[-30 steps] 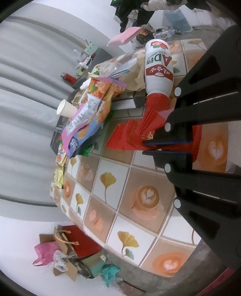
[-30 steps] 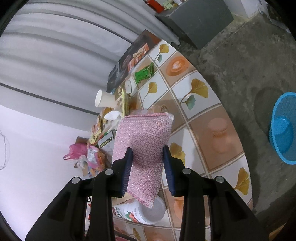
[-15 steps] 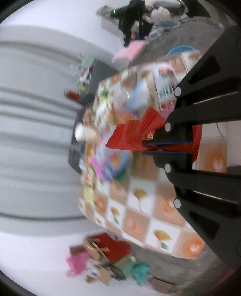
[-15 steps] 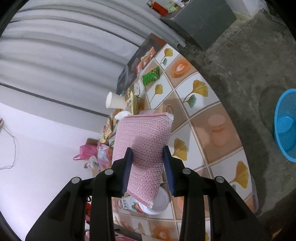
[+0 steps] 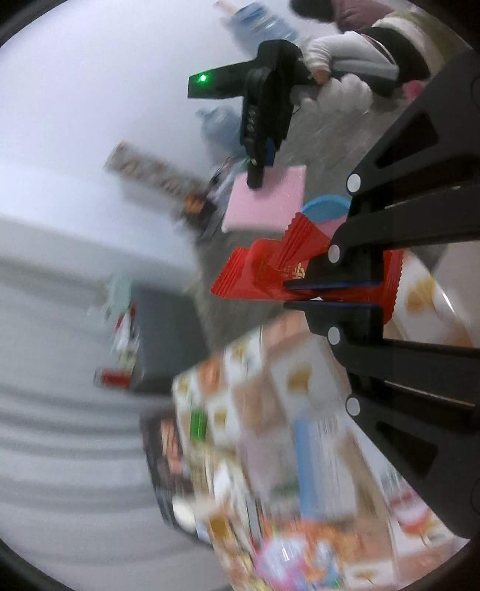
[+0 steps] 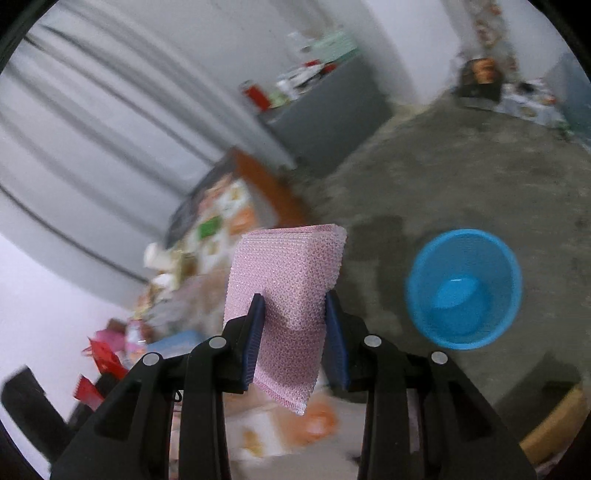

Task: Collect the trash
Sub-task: 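Carry the red wrapper and pink sponge over the blue wastebasket with both tools, then open the left tool and right tool to drop both items into the wastebasket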

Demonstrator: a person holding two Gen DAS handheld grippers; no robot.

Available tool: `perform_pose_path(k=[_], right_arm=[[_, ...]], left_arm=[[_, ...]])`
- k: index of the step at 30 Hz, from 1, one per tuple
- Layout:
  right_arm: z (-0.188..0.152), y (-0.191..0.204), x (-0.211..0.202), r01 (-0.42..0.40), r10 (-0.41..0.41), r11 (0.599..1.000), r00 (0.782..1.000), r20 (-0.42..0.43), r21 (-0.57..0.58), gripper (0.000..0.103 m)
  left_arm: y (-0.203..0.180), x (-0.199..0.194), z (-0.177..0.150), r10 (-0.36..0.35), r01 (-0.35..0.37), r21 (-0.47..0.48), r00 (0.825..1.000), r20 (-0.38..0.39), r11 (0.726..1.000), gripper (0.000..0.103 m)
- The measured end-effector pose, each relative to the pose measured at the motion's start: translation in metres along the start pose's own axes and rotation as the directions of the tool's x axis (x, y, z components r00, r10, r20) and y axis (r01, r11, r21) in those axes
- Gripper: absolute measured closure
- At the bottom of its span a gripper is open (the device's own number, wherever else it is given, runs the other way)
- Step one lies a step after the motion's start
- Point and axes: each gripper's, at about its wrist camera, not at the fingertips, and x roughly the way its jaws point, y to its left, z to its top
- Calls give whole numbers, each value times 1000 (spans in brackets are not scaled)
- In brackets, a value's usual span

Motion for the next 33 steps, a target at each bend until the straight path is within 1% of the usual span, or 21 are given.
perform_pose_path(k=[3, 5, 7, 9, 11, 12, 13, 14, 16, 17, 18, 19, 20, 22, 23, 24, 25, 26, 28, 29, 33], right_arm=[[-1, -41, -2, 85, -86, 995, 996, 16, 43, 70], [-1, -66, 0, 127, -128, 990, 992, 13, 64, 70], [0, -87, 2, 153, -154, 985, 988, 9, 81, 70], [1, -106, 7, 196, -197, 977, 980, 7, 89, 70], [5, -125, 15, 225, -226, 969, 974, -2, 98, 70], [6, -134, 21, 244, -244, 964, 970, -8, 102, 70], [8, -145, 30, 265, -264, 959, 964, -20, 104, 70], [9, -153, 36, 274, -273, 956, 962, -31, 106, 70], [12, -171, 51, 303, -297, 944, 953, -65, 127, 70], [14, -181, 60, 313, -305, 940, 949, -81, 135, 70], [14, -189, 65, 329, -319, 934, 944, -89, 138, 70], [16, -196, 71, 344, -333, 929, 938, -97, 138, 70], [18, -205, 79, 357, -344, 923, 933, -108, 141, 69], [22, -215, 90, 361, -346, 919, 931, -115, 157, 68], [24, -222, 98, 372, -356, 914, 927, -116, 163, 66], [27, -227, 106, 381, -365, 909, 923, -120, 168, 62], [29, -232, 115, 388, -370, 905, 920, -130, 174, 58], [29, -236, 120, 393, -373, 902, 918, -136, 179, 55], [29, -242, 132, 425, -402, 886, 903, -153, 184, 53], [29, -245, 136, 434, -409, 881, 899, -159, 188, 53], [26, -245, 135, 422, -401, 887, 905, -141, 189, 53]], left_arm=[[-39, 46, 5, -61, 64, 40, 996, -63, 997, 99], [-61, 86, 6, -92, 99, 50, 987, -133, 994, 99], [-79, 125, 4, -88, 100, 47, 973, -215, 994, 99], [-96, 157, 1, -86, 107, 64, 959, -268, 992, 99], [-107, 196, -3, -79, 108, 65, 934, -348, 992, 99], [-112, 213, -3, -83, 111, 50, 918, -387, 993, 99], [-118, 237, -5, -62, 94, 53, 901, -429, 994, 99], [-121, 251, -5, -51, 86, 62, 896, -441, 994, 99], [-132, 284, -7, -32, 71, 64, 876, -481, 995, 99], [-135, 301, -8, -39, 75, 51, 862, -506, 996, 99], [-136, 312, -11, -33, 69, 50, 855, -518, 996, 99], [-141, 328, -12, -7, 52, 70, 849, -528, 996, 99], [-142, 338, -15, 1, 48, 79, 846, -532, 996, 99], [-142, 360, -19, 8, 41, 77, 832, -555, 996, 99], [-141, 366, -20, 7, 39, 70, 829, -560, 997, 96], [-138, 375, -20, 11, 32, 67, 828, -560, 997, 84], [-138, 381, -20, 36, 10, 81, 836, -548, 997, 73], [-141, 386, -17, 57, -8, 94, 846, -530, 996, 54], [-143, 386, -14, 57, -6, 105, 870, -489, 994, 53], [-142, 385, -13, 51, 1, 107, 874, -483, 994, 52], [-138, 369, -6, 24, 14, 82, 896, -444, 997, 49]])
